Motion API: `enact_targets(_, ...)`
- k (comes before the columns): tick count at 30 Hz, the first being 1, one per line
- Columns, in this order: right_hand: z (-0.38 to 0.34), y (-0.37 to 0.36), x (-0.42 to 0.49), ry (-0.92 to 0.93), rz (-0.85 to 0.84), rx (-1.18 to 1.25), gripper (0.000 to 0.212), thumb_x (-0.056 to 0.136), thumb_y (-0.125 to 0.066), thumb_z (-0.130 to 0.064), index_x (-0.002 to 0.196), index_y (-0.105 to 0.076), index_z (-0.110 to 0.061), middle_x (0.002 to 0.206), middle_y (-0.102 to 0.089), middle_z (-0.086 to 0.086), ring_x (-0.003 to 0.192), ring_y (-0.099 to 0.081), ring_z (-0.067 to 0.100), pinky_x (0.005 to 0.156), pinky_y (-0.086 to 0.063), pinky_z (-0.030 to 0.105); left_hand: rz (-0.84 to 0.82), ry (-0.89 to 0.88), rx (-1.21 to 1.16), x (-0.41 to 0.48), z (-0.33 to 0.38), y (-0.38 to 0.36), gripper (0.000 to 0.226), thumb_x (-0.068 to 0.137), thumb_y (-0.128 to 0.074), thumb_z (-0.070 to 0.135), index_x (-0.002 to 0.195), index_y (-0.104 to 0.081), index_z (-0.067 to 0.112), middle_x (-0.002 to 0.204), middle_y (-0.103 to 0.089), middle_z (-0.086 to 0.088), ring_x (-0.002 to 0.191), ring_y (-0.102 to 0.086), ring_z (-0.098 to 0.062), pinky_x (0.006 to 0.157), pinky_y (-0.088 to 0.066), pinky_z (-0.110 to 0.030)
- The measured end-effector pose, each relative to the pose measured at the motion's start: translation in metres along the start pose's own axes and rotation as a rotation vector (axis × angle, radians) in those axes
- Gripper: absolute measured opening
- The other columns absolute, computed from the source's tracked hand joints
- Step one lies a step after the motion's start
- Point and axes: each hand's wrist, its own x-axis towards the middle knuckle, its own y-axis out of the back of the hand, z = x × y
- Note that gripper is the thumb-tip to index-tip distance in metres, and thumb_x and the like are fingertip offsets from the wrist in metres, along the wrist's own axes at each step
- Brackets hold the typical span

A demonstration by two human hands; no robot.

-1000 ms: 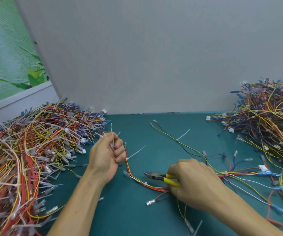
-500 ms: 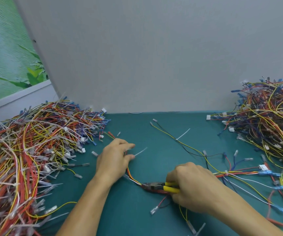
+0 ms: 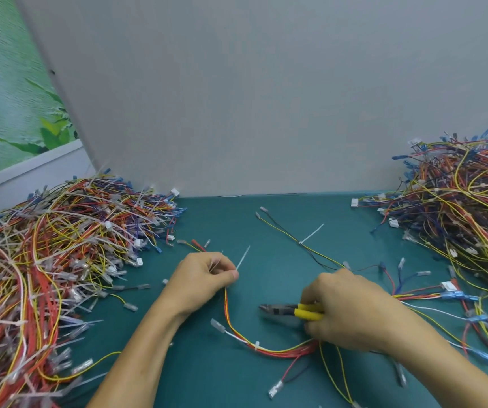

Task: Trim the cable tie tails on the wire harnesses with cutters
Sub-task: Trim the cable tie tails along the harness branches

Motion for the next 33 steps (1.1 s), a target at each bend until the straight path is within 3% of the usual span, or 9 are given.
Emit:
enact_targets(3,-0.004,-0.005,0.003,-0.03,0.114,0.051,0.023,0.08,-0.054,-0.036,0.098,-0.063,-0.025,0.083,-0.057,-0.001,0.087,-0.054,0.03,0.072,-0.048,0.032,-0.048,0.044,-0.125,-0.002,0.001,0.001,0.014,0.081,-0.071,0.007,0.07,-0.068,0.015,0.06,-0.063,0.007,0.053,-0.05,-0.003,0.054,-0.038,-0.015)
enact_targets(6,-0.012,-0.014,0.005,-0.037,0.185,0.077,0.014,0.079,-0.053,-0.035,0.083,-0.056,-0.022,0.072,-0.049,-0.005,0.08,-0.052,0.03,0.058,-0.039,0.03,-0.062,0.077,-0.208,-0.003,0.002,0.003,0.015,0.083,-0.069,0.006,0.071,-0.066,0.014,0.055,-0.06,0.009,0.044,-0.045,0.001,0.042,-0.031,-0.007)
enact_targets(8,-0.019,-0.019,0.009,-0.036,0.178,0.077,0.014,0.079,-0.053,-0.035,0.078,-0.053,-0.022,0.068,-0.042,-0.005,0.076,-0.049,0.03,0.055,-0.033,0.03,-0.065,0.108,-0.248,-0.003,0.001,0.005,0.014,0.085,-0.068,0.008,0.072,-0.065,0.013,0.054,-0.057,0.01,0.041,-0.04,0.0,0.039,-0.027,-0.009)
enact_targets(14,-0.029,-0.025,0.024,-0.065,0.142,0.096,0.014,0.079,-0.056,-0.031,0.085,-0.061,-0.019,0.072,-0.046,0.0,0.076,-0.048,0.033,0.062,-0.036,0.031,-0.06,0.141,-0.285,-0.002,-0.002,0.005,0.011,0.086,-0.068,0.012,0.075,-0.064,0.014,0.057,-0.054,0.003,0.042,-0.03,-0.005,0.038,-0.022,-0.014)
enact_targets(21,-0.033,-0.029,0.027,-0.081,0.126,0.112,0.011,0.079,-0.055,-0.028,0.074,-0.051,-0.019,0.068,-0.043,-0.003,0.071,-0.047,0.03,0.054,-0.03,0.029,-0.067,0.13,-0.294,-0.001,-0.003,0.005,0.008,0.086,-0.068,0.011,0.079,-0.064,0.011,0.057,-0.051,0.004,0.041,-0.028,-0.005,0.038,-0.021,-0.016)
enact_targets(33,-0.044,-0.027,0.028,-0.08,0.138,0.082,0.009,0.081,-0.056,-0.027,0.086,-0.058,-0.02,0.071,-0.039,-0.002,0.075,-0.046,0.031,0.06,-0.033,0.029,-0.069,0.114,-0.294,0.0,-0.005,0.004,0.01,0.086,-0.068,0.01,0.077,-0.064,0.012,0.054,-0.048,0.006,0.042,-0.025,-0.006,0.038,-0.02,-0.016)
